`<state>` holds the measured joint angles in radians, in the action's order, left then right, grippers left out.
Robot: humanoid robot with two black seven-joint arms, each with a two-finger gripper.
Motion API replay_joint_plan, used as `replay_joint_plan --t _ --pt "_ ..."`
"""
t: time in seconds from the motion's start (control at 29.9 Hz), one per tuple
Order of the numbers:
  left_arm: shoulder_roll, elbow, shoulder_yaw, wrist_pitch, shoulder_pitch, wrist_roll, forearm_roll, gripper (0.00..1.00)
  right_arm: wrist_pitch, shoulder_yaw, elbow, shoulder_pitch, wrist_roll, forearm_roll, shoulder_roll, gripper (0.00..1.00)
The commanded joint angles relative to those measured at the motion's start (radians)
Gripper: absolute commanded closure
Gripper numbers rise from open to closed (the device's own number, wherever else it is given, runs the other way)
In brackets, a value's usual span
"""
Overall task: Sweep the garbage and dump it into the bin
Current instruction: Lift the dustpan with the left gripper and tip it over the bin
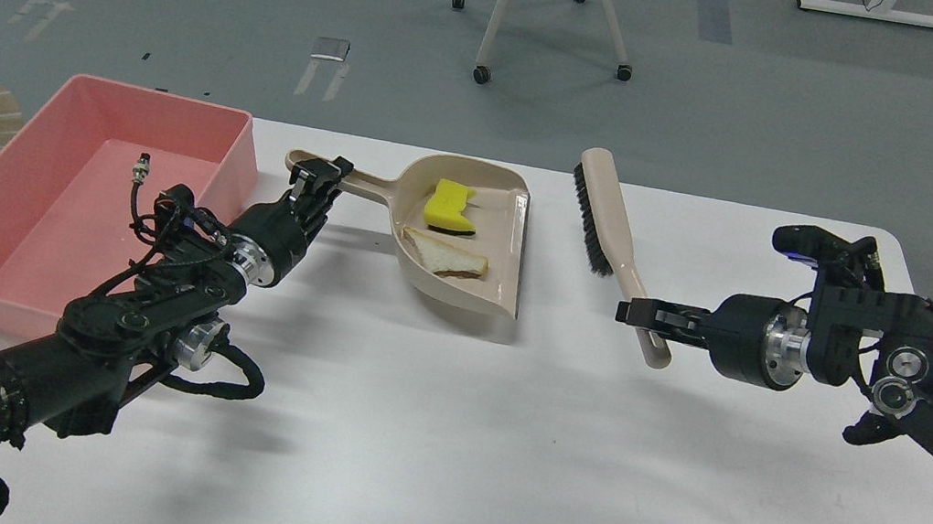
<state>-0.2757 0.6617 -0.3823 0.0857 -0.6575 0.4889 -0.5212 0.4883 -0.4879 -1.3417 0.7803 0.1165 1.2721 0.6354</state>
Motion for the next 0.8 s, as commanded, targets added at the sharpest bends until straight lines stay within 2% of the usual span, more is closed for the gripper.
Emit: replay_joint_plan --t 0.0,0.3,0.54,0.67,0.77 --pt "-0.007 0.002 -0.001 -0.017 -0.007 0.000 0.041 0.92 0.000 -0.037 -0.007 -0.045 0.000 0.001 0.053 0.99" --pt "-0.065 0.035 -0.026 -0.029 -0.059 0.000 0.105 0.92 0.000 -0.038 -0.014 -0.140 0.002 0.003 0.205 0.98" --pt "-0.174 0.159 -0.046 -0.026 -0.105 0.000 0.115 0.92 0.000 -0.046 -0.076 -0.210 -0.001 0.000 0.329 0.97" --pt "-0.241 0.223 -0.050 -0.027 -0.102 0.000 0.113 0.92 0.000 -0.049 -0.077 -0.211 -0.005 -0.002 0.325 0.97" --pt "-0.356 0.349 -0.059 -0.021 -0.093 0.000 0.124 0.92 0.000 -0.060 -0.077 -0.213 -0.005 -0.002 0.313 0.97"
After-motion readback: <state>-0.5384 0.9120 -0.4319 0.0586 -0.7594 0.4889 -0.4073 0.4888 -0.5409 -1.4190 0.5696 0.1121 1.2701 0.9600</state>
